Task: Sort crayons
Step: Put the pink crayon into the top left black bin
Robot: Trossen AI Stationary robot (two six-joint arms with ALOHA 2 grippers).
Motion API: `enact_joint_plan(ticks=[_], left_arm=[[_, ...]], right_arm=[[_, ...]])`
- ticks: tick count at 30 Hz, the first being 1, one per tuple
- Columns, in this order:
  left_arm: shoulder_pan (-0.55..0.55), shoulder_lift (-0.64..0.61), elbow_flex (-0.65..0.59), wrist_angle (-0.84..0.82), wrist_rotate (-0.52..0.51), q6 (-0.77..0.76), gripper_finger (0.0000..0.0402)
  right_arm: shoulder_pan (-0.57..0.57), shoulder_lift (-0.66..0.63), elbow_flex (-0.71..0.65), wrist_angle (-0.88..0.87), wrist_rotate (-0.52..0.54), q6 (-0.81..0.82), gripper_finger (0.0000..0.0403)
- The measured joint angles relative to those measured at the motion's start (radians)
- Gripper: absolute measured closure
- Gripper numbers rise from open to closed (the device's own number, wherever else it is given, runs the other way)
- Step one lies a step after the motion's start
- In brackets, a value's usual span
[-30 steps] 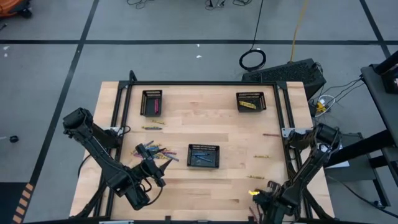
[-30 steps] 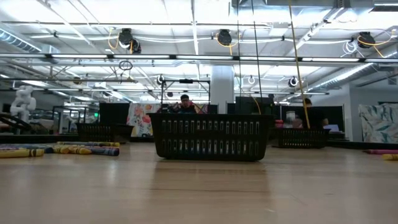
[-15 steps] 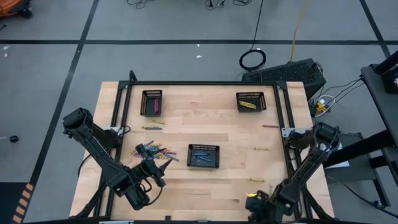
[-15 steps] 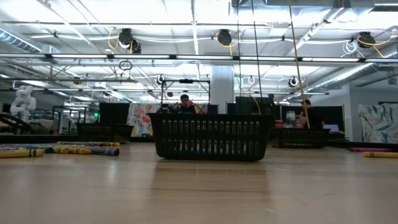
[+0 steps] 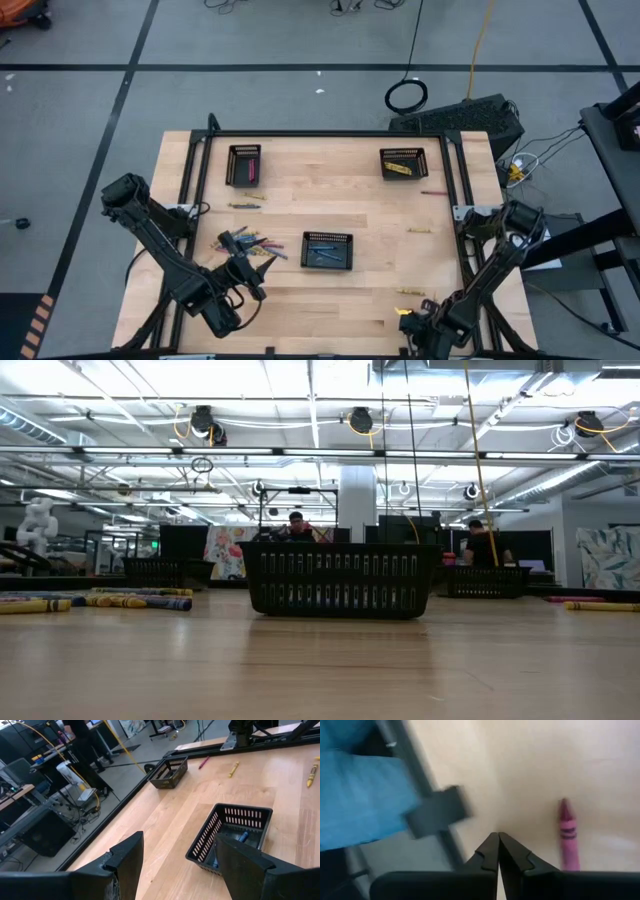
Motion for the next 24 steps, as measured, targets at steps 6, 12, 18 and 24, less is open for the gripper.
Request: enact_joint_plan(ticks=[6, 12, 18, 24], left_arm=[[0.0, 0.0, 0.0, 0.001, 0.0, 0.0, 0.0165], [0.0, 0.0, 0.0, 0.0, 0.0, 0.0, 0.0165], [0.0, 0.0, 0.0, 0.0, 0.0, 0.0, 0.0165], [0.0, 0.0, 0.0, 0.0, 0.0, 0.0, 0.0165]], right_arm=[[-0.005, -0.052, 0.021, -0.264, 0.093, -0.007, 0.0403], [-0.003, -0.101, 0.141, -0.486, 0.099, -0.028, 0.0403], [0.014, -0.103, 0.165, -0.532, 0.004, 0.066, 0.0402], [0.02, -0.103, 0.157, -0.606, 0.035, 0.203, 0.0353]])
